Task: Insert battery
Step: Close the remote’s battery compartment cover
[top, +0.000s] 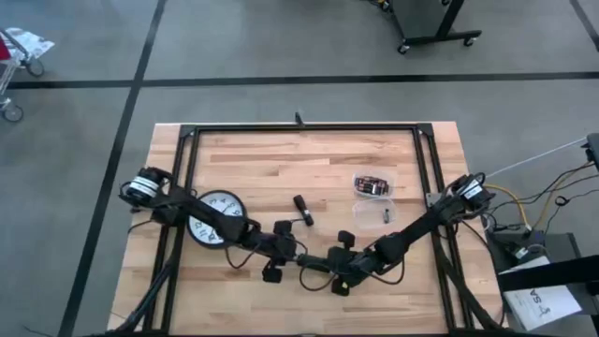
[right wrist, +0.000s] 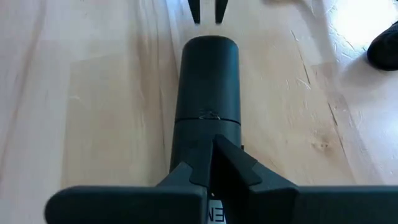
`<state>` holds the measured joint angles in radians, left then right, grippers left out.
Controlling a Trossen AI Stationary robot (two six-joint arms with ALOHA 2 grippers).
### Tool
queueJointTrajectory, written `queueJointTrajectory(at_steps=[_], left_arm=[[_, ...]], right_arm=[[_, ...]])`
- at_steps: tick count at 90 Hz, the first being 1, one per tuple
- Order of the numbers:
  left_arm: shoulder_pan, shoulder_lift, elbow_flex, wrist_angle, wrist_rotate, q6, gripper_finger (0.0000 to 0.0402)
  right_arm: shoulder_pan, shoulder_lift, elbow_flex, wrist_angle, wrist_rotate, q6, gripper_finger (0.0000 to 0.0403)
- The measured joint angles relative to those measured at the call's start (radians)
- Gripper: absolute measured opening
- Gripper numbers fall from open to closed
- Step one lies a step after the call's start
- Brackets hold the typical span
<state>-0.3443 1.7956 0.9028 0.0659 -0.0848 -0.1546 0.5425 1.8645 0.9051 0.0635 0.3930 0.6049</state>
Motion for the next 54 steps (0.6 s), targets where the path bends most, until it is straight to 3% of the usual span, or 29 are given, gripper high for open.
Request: queueJointTrajectory(at_steps=[26,54], left_arm=[[0.000,0.044,0.000,0.110,-0.002,0.005,0.0038],[0.000,0.030,0.000,0.106,-0.003,0.014,0.0038]], right_arm=[[0.000,0.000,0.000,0.000,0.000,0.006,0.0000],[0.000,0.000,0.000,0.000,0.000,0.006,0.0000]])
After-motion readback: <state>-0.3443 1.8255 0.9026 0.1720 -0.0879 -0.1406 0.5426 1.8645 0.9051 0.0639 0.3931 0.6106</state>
